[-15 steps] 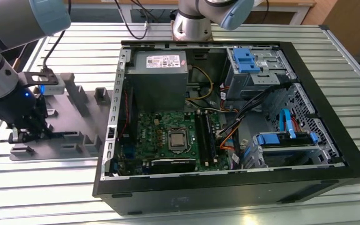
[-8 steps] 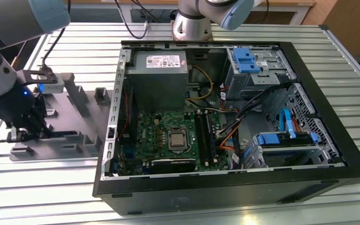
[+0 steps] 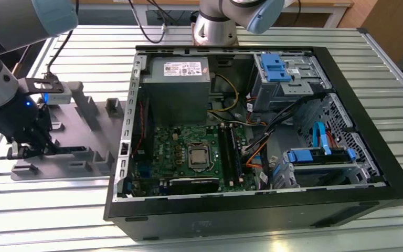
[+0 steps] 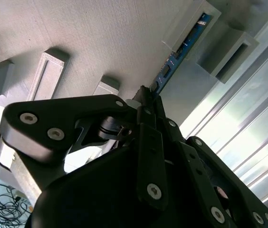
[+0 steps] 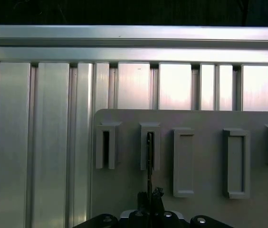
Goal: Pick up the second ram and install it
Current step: 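Pick up the second ram and move it above second insertion slot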
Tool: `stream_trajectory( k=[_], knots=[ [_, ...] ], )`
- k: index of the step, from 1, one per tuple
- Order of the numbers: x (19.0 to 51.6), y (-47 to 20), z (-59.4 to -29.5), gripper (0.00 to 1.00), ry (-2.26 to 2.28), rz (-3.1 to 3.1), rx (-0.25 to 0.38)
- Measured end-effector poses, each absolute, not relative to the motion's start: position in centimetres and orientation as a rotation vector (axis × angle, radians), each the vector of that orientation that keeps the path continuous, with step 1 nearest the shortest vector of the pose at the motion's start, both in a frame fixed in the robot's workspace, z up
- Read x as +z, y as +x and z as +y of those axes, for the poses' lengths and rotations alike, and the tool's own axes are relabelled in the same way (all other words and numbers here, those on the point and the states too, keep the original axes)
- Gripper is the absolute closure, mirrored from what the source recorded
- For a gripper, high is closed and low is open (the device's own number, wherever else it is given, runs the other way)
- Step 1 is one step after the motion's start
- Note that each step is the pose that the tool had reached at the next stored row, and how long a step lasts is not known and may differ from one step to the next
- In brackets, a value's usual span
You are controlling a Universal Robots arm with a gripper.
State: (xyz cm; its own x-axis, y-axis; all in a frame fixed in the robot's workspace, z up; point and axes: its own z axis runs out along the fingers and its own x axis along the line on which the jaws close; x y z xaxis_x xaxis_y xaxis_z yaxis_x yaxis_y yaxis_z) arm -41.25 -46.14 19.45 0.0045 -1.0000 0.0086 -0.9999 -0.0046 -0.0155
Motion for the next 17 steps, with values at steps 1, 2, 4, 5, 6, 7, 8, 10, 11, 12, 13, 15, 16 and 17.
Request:
stream_trajectory(
  k=[1, 2, 4, 5, 6, 7, 8, 10, 11, 12, 13, 15, 16, 17],
  knots=[
    [19.45, -41.25, -46.14, 0.86, -2.223, 2.213, -0.027],
    [19.46, -41.25, -46.14, 0.86, -2.223, 2.213, -0.027],
    [19.47, -41.25, -46.14, 0.86, -2.223, 2.213, -0.027],
    [19.49, -41.25, -46.14, 0.86, -2.223, 2.213, -0.027],
    [19.54, -41.25, -46.14, 0.86, -2.223, 2.213, -0.027],
    [19.58, -41.25, -46.14, 0.86, -2.223, 2.213, -0.027],
    [19.63, -41.25, -46.14, 0.86, -2.223, 2.213, -0.027],
    [19.78, -41.25, -46.14, 0.86, -2.223, 2.213, -0.027],
    [19.82, -41.25, -46.14, 0.86, -2.223, 2.213, -0.027],
    [19.83, -41.25, -46.13, 0.86, -2.223, 2.213, -0.027],
    [19.83, -41.25, -46.13, 0.86, -2.222, 2.212, -0.026],
    [19.85, -41.26, -46.13, 0.86, -2.222, 2.212, -0.025],
    [19.85, -41.25, -46.13, 0.86, -2.222, 2.212, -0.025],
    [19.85, -41.25, -46.14, 0.86, -2.222, 2.212, -0.024]
  ],
)
